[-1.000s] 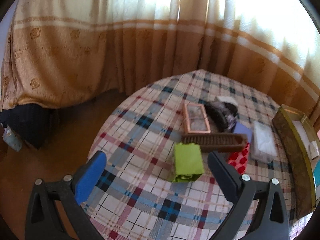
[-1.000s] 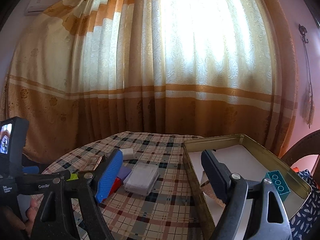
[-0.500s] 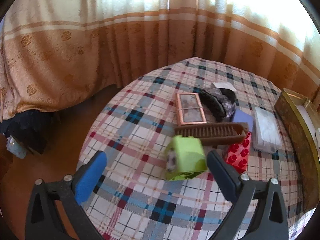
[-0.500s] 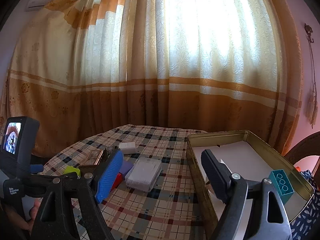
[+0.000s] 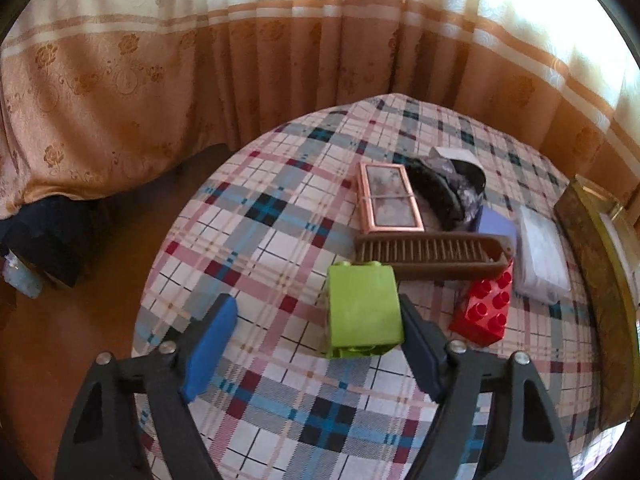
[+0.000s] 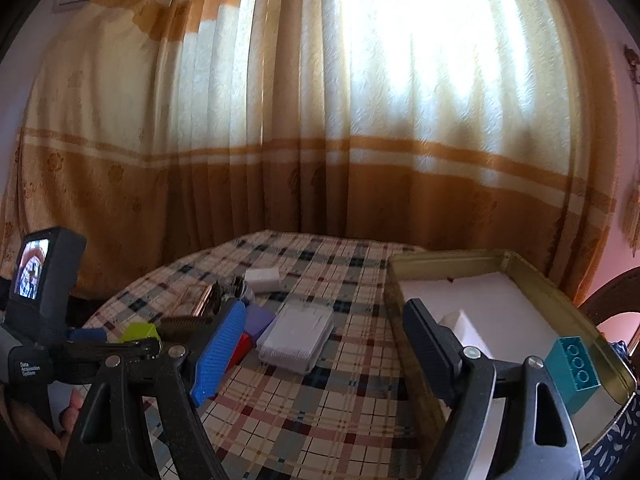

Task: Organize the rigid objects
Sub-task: 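Grasp the lime-green block with the left gripper while the right gripper grasps the clear lid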

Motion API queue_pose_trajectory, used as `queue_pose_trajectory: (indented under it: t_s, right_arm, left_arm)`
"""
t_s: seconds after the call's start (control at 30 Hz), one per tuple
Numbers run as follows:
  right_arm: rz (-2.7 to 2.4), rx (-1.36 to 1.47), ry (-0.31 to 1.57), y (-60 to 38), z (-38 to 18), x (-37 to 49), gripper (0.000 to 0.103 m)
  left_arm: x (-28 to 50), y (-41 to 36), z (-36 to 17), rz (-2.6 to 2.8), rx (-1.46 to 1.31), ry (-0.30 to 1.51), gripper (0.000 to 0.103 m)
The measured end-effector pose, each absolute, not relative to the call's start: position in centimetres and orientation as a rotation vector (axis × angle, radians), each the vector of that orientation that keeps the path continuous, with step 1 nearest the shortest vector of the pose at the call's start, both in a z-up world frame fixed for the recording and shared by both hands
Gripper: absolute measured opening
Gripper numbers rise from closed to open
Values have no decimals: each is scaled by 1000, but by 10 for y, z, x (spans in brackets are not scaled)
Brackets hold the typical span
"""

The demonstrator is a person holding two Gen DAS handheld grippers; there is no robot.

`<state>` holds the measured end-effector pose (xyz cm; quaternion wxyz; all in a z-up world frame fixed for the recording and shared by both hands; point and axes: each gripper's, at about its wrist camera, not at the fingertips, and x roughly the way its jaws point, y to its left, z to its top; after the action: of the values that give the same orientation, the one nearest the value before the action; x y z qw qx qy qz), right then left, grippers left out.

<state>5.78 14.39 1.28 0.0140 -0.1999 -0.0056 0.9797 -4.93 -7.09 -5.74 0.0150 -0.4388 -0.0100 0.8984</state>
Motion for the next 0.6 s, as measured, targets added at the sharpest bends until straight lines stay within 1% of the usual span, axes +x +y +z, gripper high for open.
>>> queue_pose_trajectory:
  t_s: [0.1,0.13,0.17,0.2,0.3,0.43,0.6]
  right_arm:
    - [3066,-713,-10,141,8,47,82]
    - [3071,-741,-10,139,6,44,82]
    - [3075,-767,-11,138,4,41,82]
    - [3076,-803,-11,136,1,37,82]
    - [3060,-891,6,135,-5,27,82]
    - [3014,-996,46,139,-16,10,82]
    - [2971,-1122,109,139,-28,-13,82]
  left_arm:
    - [-49,-69,-57,2806,-1362,-10,72]
    - [-50,-69,-56,2803,-1350,-14,64]
    - [-51,-69,-56,2780,-1345,-28,41]
    - [-53,-70,-60,2720,-1362,-60,31]
    - [-53,-76,-59,2721,-1353,-121,31]
    - [-53,-75,-58,2721,-1349,-135,31]
    - [-51,-87,-56,2734,-1327,-260,31]
